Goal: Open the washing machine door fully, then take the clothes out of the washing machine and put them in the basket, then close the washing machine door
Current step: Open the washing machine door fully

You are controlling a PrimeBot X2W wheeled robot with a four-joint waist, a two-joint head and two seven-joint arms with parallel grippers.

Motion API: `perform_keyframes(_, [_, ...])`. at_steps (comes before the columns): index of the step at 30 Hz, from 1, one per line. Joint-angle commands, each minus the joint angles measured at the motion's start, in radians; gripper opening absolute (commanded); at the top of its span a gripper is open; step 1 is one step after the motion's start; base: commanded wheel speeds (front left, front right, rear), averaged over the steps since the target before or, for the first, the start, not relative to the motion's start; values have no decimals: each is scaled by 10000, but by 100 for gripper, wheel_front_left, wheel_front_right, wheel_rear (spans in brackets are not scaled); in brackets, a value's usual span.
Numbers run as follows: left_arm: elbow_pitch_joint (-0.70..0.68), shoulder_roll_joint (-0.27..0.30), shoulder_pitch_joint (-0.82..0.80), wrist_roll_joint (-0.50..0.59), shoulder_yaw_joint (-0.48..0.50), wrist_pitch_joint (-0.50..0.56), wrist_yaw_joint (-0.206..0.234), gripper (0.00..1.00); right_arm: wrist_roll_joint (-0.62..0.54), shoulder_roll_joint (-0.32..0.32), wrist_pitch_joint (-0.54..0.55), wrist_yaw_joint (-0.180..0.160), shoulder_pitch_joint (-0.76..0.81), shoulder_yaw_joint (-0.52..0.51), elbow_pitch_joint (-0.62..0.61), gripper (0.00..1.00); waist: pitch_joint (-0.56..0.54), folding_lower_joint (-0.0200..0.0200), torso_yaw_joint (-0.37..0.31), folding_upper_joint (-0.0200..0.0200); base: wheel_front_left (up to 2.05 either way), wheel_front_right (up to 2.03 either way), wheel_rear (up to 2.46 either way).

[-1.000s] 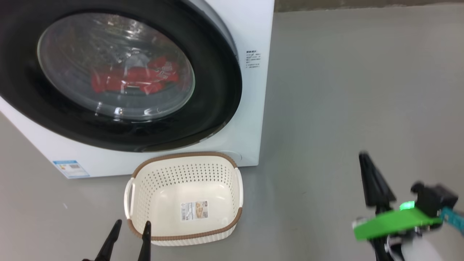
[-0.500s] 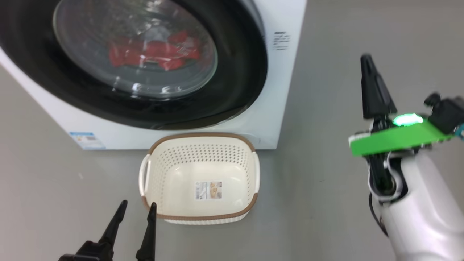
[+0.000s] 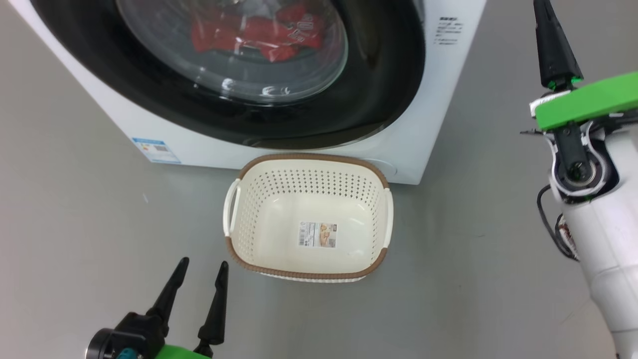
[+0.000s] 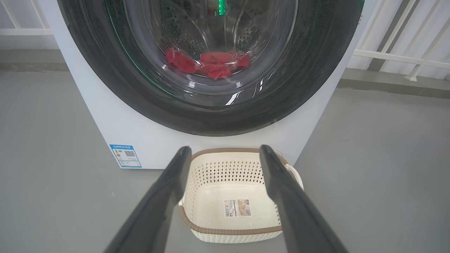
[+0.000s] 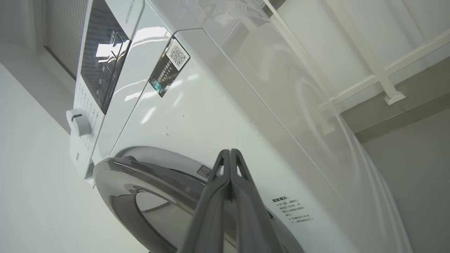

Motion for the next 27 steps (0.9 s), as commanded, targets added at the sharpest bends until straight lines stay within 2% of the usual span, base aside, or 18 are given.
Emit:
perform_keyframes(1, [-160,93,-324,-76,247,-122,-45,100,569,-145,377,6,-516,361,-31,0,303,0,325,0,0,0,0])
perform_keyframes(7, [-113,93,-460,-123,147,-122,-55,100,1889,-538,1620,6,-1211,793,314,0,500,0,538,0,0,0,0])
perform_keyframes(13, [-83,93,-600,-192,21,-122,-62,100,3389,-804,3379,6,-1907,1060,544,0,745,0,743,0,0,0,0])
perform_keyframes(14, [-81,93,-665,-224,-25,-122,-63,100,3838,-840,3936,6,-2153,1037,687,0,851,0,805,0,0,0,0])
perform_keyframes(27, [2,93,-1053,-480,-361,-122,-66,100,5716,-986,6831,6,-3784,654,2553,0,1483,-1,1192,0,0,0,0])
